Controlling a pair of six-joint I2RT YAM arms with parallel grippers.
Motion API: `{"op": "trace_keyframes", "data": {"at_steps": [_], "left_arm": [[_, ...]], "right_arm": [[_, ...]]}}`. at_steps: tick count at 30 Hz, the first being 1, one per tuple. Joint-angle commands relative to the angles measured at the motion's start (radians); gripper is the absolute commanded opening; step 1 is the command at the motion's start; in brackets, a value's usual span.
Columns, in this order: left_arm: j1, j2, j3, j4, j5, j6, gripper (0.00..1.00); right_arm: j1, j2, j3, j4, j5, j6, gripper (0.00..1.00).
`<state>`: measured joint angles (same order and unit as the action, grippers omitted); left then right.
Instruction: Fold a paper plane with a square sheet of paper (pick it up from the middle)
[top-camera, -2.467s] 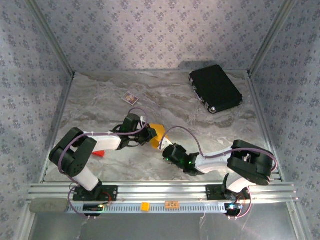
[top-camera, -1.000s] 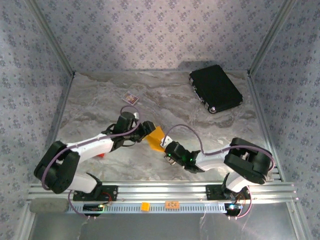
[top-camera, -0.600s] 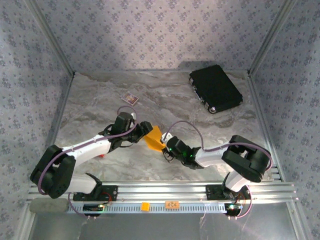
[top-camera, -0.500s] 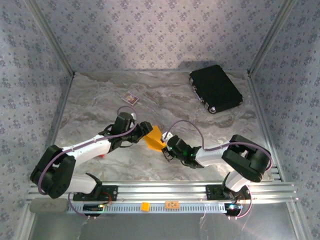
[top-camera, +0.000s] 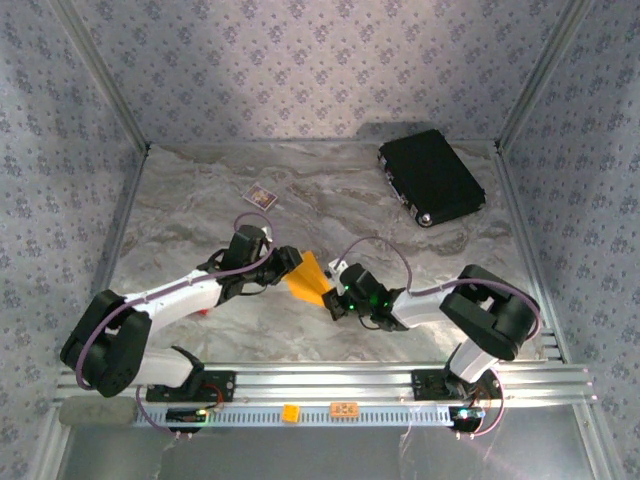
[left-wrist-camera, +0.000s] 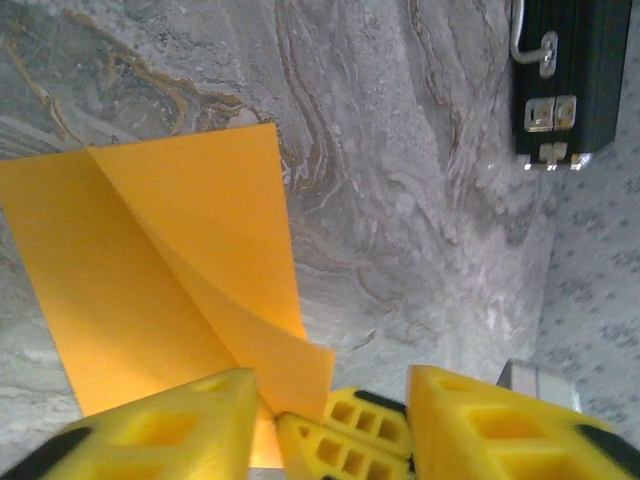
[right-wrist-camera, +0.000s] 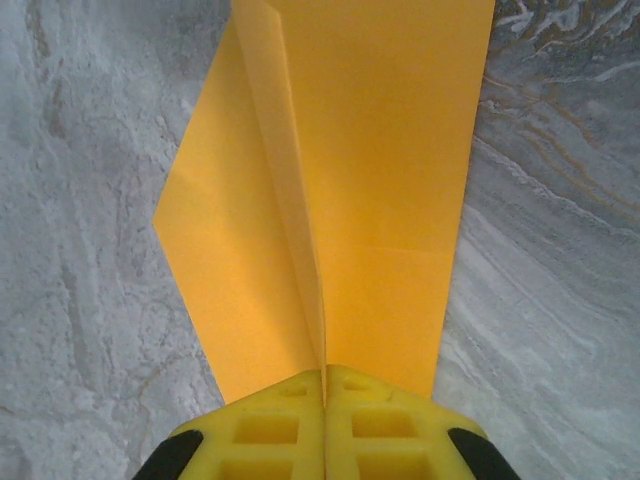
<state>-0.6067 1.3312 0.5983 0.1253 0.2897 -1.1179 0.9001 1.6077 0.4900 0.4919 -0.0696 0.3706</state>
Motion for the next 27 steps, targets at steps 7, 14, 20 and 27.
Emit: {"op": "trace_keyframes", "data": {"at_steps": [7, 14, 20, 27], "left_arm": [[0.003, 0.073, -0.020, 0.103, 0.048, -0.007, 0.10], [-0.022, 0.193, 0.032, 0.174, 0.089, -0.012, 0.05], [-0.035, 0.278, 0.060, 0.233, 0.098, -0.027, 0.05], [-0.046, 0.310, 0.065, 0.269, 0.095, -0.041, 0.05]], "right_arm": [[-0.094, 0.066, 0.001, -0.021, -0.245, 0.177, 0.06], [-0.146, 0.108, -0.003, 0.014, -0.329, 0.248, 0.06], [-0.170, 0.101, 0.017, -0.047, -0.366, 0.250, 0.06], [-0.180, 0.110, 0.056, -0.114, -0.397, 0.250, 0.06]]}}
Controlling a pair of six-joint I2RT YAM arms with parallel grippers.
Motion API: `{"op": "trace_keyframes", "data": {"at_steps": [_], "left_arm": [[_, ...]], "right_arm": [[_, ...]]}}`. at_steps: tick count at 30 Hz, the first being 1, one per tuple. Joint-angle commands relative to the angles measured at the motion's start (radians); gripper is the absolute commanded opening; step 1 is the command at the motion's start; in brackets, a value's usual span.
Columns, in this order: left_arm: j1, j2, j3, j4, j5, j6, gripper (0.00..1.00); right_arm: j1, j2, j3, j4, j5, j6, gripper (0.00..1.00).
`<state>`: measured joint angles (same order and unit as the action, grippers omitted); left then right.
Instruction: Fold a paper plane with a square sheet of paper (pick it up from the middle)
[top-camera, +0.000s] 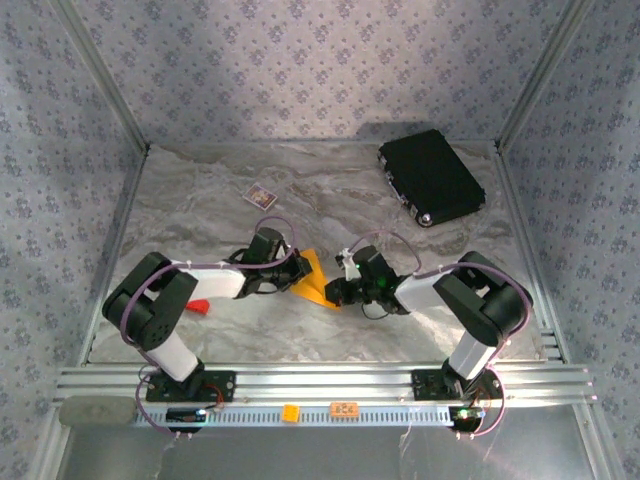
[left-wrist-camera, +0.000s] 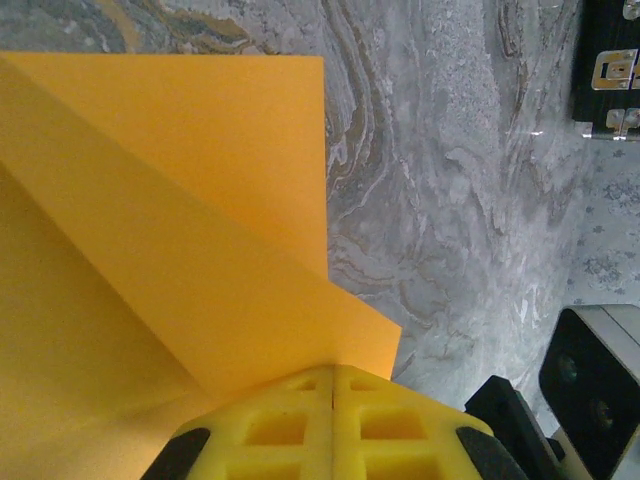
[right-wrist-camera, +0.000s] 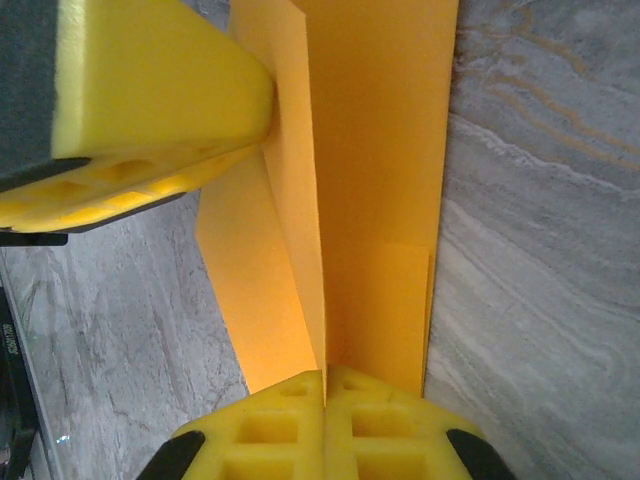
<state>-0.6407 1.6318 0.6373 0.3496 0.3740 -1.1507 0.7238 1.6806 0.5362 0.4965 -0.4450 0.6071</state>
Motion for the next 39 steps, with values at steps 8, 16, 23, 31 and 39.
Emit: {"op": "trace_keyframes", "data": {"at_steps": [8, 16, 23, 31, 39], "left_arm": [[-0.014, 0.037, 0.019, 0.008, -0.028, -0.002, 0.05], [-0.015, 0.048, 0.034, -0.020, -0.039, 0.027, 0.05], [-0.016, 0.064, 0.043, -0.013, -0.037, 0.032, 0.05], [-0.015, 0.085, 0.056, 0.000, -0.022, 0.039, 0.06], [-0.015, 0.101, 0.063, 0.007, -0.008, 0.051, 0.06]], "right_arm": [[-0.012, 0.059, 0.031, -0.145, -0.040, 0.048, 0.08], [-0.014, 0.050, 0.033, -0.157, -0.041, 0.048, 0.12], [-0.014, 0.051, 0.039, -0.164, -0.044, 0.052, 0.10], [-0.014, 0.053, 0.038, -0.164, -0.047, 0.055, 0.11], [-0.014, 0.052, 0.041, -0.162, -0.051, 0.061, 0.14]]}}
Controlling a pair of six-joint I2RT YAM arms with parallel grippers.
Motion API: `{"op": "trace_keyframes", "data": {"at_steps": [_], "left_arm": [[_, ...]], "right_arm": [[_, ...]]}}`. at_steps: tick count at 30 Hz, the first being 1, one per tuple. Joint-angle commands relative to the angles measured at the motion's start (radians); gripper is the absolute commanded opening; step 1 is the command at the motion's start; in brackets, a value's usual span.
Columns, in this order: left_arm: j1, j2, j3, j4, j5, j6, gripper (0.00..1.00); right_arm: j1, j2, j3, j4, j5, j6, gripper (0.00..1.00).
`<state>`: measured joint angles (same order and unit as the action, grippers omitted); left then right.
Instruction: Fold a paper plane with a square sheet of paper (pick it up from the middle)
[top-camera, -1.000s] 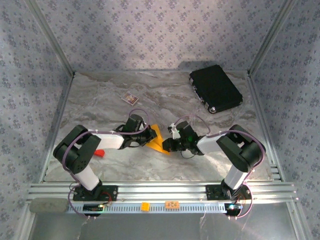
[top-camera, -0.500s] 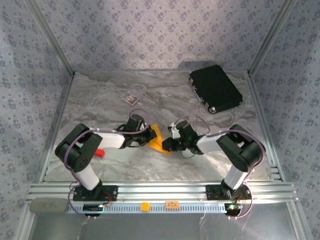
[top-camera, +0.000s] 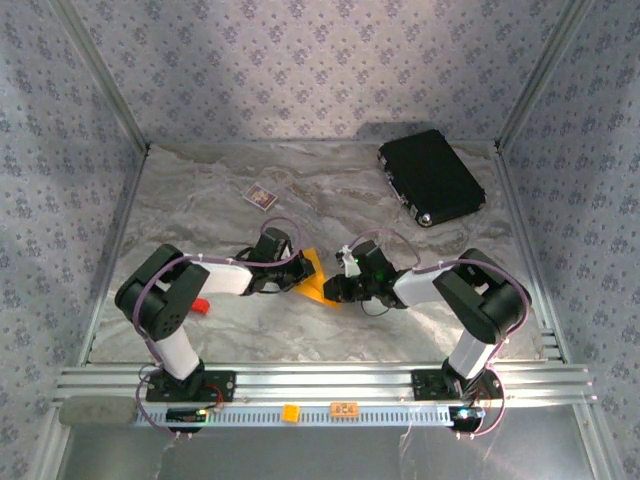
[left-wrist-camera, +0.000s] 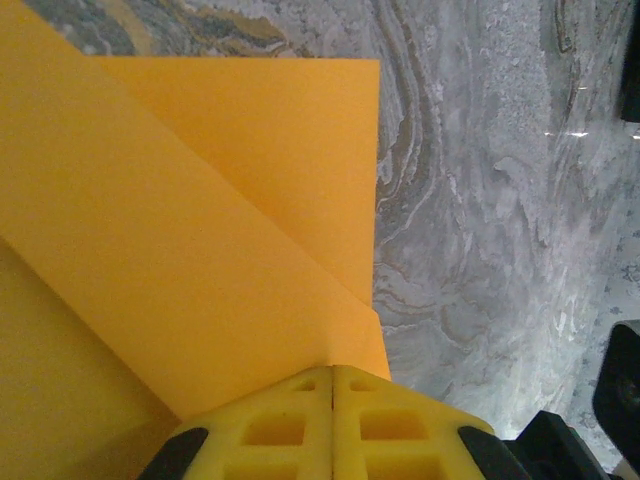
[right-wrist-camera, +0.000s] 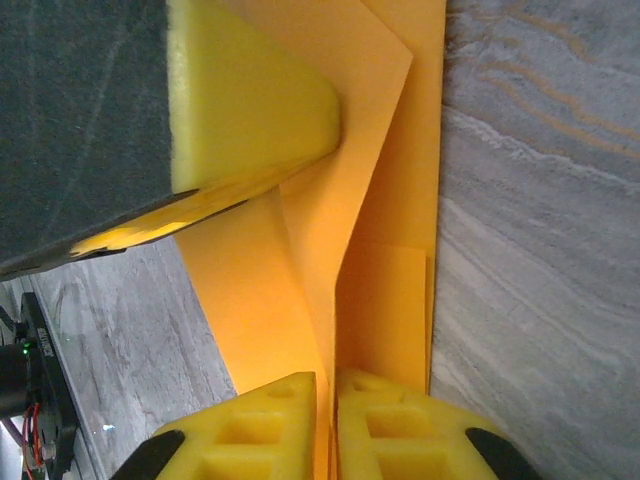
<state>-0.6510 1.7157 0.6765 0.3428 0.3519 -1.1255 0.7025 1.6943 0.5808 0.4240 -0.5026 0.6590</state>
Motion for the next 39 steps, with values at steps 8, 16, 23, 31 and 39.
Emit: {"op": "trace_keyframes", "data": {"at_steps": [8, 16, 23, 31, 39], "left_arm": [[-0.005, 0.038, 0.026, 0.026, 0.024, 0.030, 0.07], [-0.004, 0.041, 0.018, 0.021, 0.024, 0.039, 0.07], [-0.005, 0.045, 0.014, 0.023, 0.024, 0.044, 0.07], [-0.004, 0.053, 0.011, 0.038, 0.028, 0.045, 0.07], [-0.003, 0.046, 0.011, 0.041, 0.029, 0.043, 0.07]], "right_arm": [[0.009, 0.051, -0.001, -0.091, 0.002, 0.013, 0.09], [0.003, 0.047, 0.008, -0.066, -0.043, 0.040, 0.17], [-0.008, 0.041, 0.031, -0.059, -0.079, 0.067, 0.23], [-0.018, 0.033, 0.068, -0.080, -0.091, 0.073, 0.19], [-0.026, 0.036, 0.019, -0.058, -0.096, 0.099, 0.08]]}}
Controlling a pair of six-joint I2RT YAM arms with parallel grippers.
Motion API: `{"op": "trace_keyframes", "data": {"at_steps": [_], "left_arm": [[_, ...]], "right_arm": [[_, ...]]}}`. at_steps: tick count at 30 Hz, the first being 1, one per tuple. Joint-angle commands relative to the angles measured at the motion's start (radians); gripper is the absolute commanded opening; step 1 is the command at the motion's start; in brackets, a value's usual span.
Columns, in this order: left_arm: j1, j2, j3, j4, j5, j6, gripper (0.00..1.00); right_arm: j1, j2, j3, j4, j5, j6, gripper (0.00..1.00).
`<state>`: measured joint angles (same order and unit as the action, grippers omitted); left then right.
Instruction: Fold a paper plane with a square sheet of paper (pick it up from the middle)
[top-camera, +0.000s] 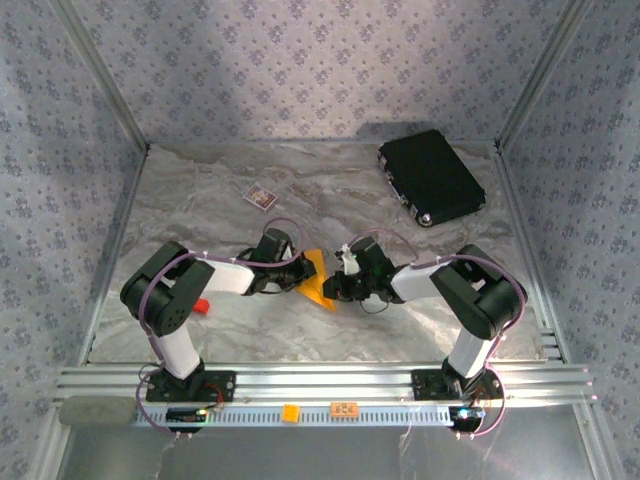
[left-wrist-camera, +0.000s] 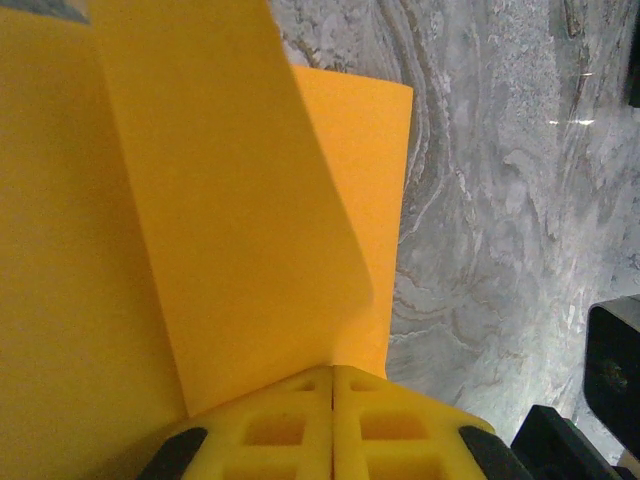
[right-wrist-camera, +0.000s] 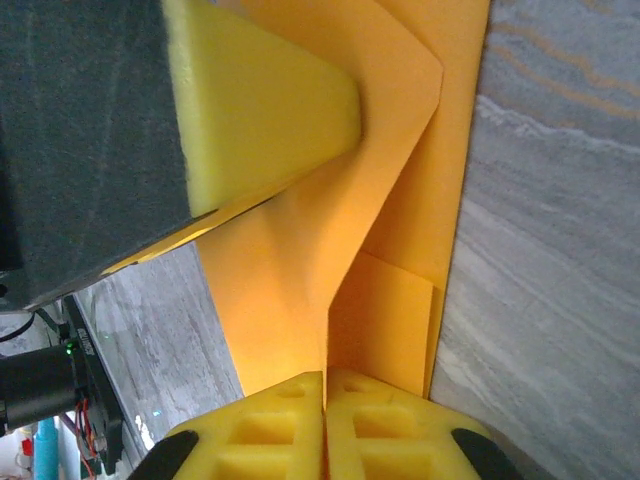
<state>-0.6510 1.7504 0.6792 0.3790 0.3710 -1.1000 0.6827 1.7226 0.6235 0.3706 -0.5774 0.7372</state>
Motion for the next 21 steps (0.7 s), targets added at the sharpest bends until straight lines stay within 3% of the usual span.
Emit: {"op": "trace_keyframes", "data": {"at_steps": [1, 17, 21], "left_arm": [[-0.003, 0.008, 0.009, 0.005, 0.009, 0.018, 0.08], [-0.002, -0.127, -0.056, 0.039, -0.056, 0.040, 0.20], [-0.002, -0.187, -0.057, -0.040, -0.109, 0.064, 0.19]], "right_arm": [[-0.006, 0.008, -0.034, 0.006, -0.020, 0.028, 0.08], [-0.015, 0.039, -0.090, 0.045, 0.000, 0.064, 0.02], [-0.015, 0.046, -0.090, 0.054, 0.001, 0.070, 0.01]]}}
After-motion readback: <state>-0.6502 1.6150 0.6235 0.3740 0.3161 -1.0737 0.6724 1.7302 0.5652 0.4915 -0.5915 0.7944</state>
